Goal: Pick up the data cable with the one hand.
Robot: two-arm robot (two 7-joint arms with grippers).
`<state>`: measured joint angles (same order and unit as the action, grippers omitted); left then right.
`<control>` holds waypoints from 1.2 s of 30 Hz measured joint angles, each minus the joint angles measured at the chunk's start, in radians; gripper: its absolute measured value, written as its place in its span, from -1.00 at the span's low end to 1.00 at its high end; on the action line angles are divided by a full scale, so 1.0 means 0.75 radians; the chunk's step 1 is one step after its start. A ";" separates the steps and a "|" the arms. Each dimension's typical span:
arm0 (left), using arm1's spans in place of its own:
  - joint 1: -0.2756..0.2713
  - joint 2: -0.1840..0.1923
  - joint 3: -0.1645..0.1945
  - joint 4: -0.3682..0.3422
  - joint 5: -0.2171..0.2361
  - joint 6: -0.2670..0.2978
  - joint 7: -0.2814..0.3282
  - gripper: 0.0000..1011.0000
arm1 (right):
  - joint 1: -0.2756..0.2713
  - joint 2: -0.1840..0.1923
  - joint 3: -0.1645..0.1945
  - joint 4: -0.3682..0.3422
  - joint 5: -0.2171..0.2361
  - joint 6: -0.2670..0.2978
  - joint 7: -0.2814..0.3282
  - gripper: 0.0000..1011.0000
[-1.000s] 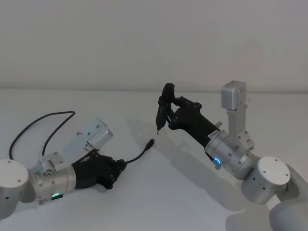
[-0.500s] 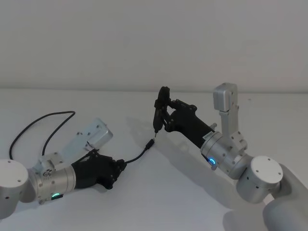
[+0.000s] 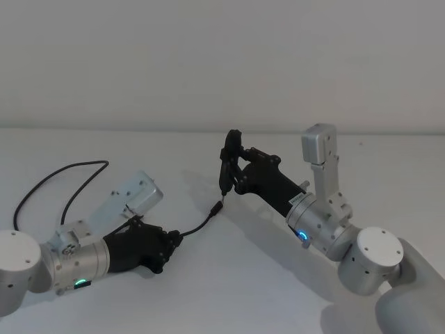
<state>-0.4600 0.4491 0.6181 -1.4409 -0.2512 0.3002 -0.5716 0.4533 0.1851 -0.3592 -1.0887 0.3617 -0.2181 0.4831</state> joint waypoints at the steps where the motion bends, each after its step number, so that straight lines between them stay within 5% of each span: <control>1: 0.000 0.000 0.000 0.000 0.000 0.000 0.000 -0.92 | 0.000 0.000 0.000 0.001 -0.001 0.000 0.000 -0.46; 36: 0.000 0.000 0.000 0.000 0.000 0.000 0.000 -0.92 | 0.001 -0.008 0.003 0.015 -0.017 -0.007 -0.004 -0.46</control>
<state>-0.4600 0.4491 0.6181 -1.4409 -0.2512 0.3002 -0.5716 0.4543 0.1794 -0.3568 -1.0778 0.3489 -0.2231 0.4802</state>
